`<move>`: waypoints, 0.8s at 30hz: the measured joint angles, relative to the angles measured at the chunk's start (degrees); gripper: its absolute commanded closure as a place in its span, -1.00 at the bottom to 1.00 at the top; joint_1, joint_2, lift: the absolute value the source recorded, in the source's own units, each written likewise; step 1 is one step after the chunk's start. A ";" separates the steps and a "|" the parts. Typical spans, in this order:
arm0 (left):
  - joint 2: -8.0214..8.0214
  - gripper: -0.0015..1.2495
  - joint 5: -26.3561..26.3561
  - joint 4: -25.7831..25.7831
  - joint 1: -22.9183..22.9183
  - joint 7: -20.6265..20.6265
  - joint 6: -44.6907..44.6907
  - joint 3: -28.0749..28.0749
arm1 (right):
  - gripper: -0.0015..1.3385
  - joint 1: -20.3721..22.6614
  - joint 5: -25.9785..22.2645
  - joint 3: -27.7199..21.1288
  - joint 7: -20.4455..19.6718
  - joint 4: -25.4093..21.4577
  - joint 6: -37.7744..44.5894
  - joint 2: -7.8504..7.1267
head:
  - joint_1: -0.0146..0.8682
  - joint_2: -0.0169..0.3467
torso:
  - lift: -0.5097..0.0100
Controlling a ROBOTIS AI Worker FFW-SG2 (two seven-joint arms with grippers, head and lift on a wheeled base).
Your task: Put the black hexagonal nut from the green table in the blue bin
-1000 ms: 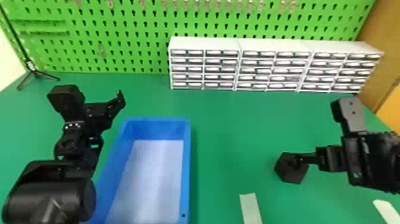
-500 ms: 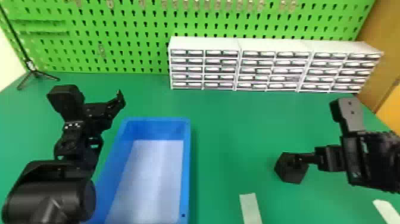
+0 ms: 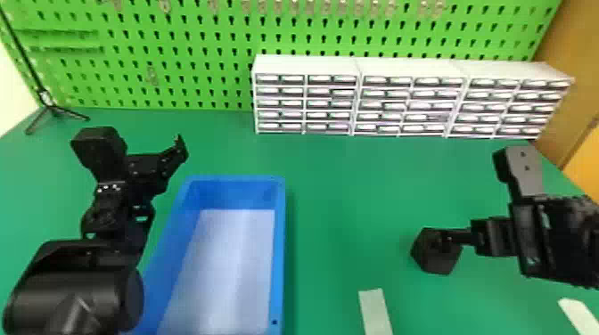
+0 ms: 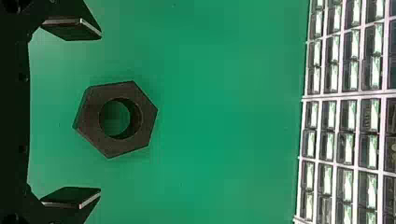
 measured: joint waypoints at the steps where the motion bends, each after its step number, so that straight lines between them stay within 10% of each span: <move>1: 0.00 -0.74 0.02 0.00 0.01 0.01 0.00 0.01 | -0.82 0.00 -0.01 -0.04 0.00 0.00 0.00 0.00 | 0.59 -0.76 | 0.59; 24: 0.00 -0.74 0.14 -0.09 -0.27 0.05 0.07 -0.50 | -0.82 -3.85 -1.04 1.51 0.00 8.03 0.00 -1.95 | 0.59 -0.76 | 0.59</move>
